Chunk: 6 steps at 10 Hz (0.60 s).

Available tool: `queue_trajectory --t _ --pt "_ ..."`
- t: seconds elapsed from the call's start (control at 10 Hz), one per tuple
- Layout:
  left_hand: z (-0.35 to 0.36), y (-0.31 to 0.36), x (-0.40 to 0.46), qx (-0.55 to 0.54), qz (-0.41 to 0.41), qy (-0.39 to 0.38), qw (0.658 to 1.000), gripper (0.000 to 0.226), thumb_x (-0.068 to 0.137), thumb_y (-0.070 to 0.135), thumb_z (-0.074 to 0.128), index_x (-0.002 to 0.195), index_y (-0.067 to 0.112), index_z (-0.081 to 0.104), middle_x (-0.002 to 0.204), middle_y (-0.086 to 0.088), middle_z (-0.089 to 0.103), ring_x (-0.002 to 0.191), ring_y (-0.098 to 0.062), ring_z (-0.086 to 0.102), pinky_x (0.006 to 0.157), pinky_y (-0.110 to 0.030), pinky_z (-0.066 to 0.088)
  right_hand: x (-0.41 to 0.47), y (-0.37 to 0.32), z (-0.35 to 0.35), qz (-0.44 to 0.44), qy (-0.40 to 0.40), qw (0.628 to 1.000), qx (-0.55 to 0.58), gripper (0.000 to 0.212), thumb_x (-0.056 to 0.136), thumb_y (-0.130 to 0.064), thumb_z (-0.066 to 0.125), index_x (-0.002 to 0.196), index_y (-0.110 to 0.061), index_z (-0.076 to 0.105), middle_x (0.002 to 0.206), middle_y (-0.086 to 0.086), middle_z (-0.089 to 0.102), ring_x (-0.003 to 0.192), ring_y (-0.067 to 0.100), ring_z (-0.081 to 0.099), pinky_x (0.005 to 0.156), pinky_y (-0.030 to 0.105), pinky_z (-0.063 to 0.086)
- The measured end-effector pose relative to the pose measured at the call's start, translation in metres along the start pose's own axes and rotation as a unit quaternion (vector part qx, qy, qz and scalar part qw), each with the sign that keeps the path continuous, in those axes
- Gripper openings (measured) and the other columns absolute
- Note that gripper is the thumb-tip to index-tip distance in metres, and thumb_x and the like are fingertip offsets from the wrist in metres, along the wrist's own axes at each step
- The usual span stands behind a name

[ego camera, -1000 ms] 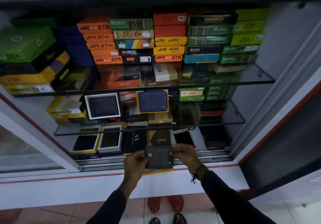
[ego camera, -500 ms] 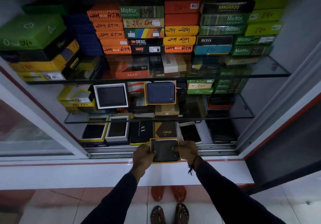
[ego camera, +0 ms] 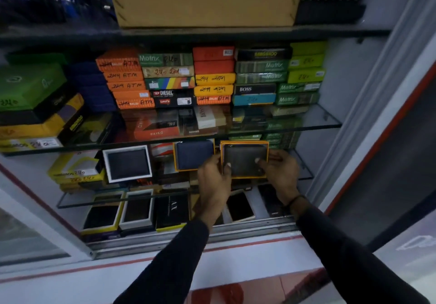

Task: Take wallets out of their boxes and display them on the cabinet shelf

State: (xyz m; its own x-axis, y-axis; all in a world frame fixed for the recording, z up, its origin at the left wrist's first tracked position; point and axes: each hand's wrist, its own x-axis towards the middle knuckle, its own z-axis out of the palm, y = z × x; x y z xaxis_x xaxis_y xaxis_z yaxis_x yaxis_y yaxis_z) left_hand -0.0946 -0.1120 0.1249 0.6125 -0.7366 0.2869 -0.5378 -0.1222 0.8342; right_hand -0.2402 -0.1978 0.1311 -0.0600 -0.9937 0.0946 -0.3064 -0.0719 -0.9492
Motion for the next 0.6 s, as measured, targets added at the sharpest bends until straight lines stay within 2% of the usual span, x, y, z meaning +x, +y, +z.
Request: queue_trajectory --t 0.1,0.2,0.3,0.4,0.5,0.6 --pt "0.022 0.012 0.036 0.08 -0.007 -0.012 0.997 0.018 0.092 0.021 0.069 0.108 0.015 0.071 0.104 -0.009 0.076 0.096 -0.027 0.072 0.077 -0.037 0.059 0.038 0.004 0.014 0.027 -0.006 1.0 0.001 0.032 0.067 -0.018 0.087 0.095 -0.009 0.074 0.091 0.007 0.077 0.084 0.022 0.073 0.074 0.038 0.062" --pt "0.039 0.011 0.061 0.13 -0.048 -0.057 0.989 0.02 0.093 0.021 0.067 0.111 0.013 0.069 0.11 -0.011 0.074 0.1 -0.026 0.071 0.075 -0.034 0.058 0.067 0.024 0.028 0.022 -0.018 0.999 -0.04 0.031 0.059 -0.024 0.086 0.087 -0.015 0.074 0.086 0.006 0.077 0.08 0.024 0.075 0.071 0.047 0.064" --pt "0.048 0.0 0.069 0.142 -0.055 -0.09 0.984 0.022 0.092 0.018 0.069 0.113 0.012 0.068 0.113 -0.012 0.073 0.101 -0.025 0.071 0.08 -0.035 0.061 0.081 0.048 0.038 0.02 -0.04 0.997 -0.058 0.032 0.058 -0.021 0.084 0.089 -0.017 0.073 0.088 0.006 0.078 0.081 0.023 0.075 0.072 0.048 0.063" --pt "0.048 -0.005 0.064 0.133 -0.031 -0.094 0.986 0.026 0.091 0.018 0.069 0.116 0.014 0.065 0.115 -0.01 0.072 0.102 -0.023 0.071 0.082 -0.034 0.062 0.078 0.046 0.036 0.018 -0.037 0.999 -0.028 0.039 0.057 -0.032 0.081 0.092 -0.015 0.074 0.086 0.001 0.079 0.077 0.018 0.075 0.068 0.047 0.064" --pt "0.038 -0.005 0.05 0.137 0.026 -0.067 0.988 0.032 0.091 0.016 0.068 0.122 0.014 0.062 0.121 -0.009 0.066 0.108 -0.024 0.066 0.088 -0.035 0.059 0.048 0.022 0.021 -0.002 -0.005 0.999 -0.036 0.024 0.071 -0.026 0.079 0.091 -0.014 0.072 0.082 0.0 0.077 0.071 0.01 0.071 0.069 0.031 0.062" --pt "0.012 0.003 0.026 0.131 0.103 -0.049 0.985 0.034 0.092 0.016 0.064 0.126 0.016 0.058 0.125 -0.005 0.061 0.112 -0.022 0.063 0.092 -0.033 0.056 0.01 0.0 0.002 -0.092 0.009 0.994 -0.053 0.018 0.079 -0.032 0.072 0.088 -0.017 0.069 0.079 -0.003 0.075 0.074 0.009 0.07 0.069 0.029 0.058"
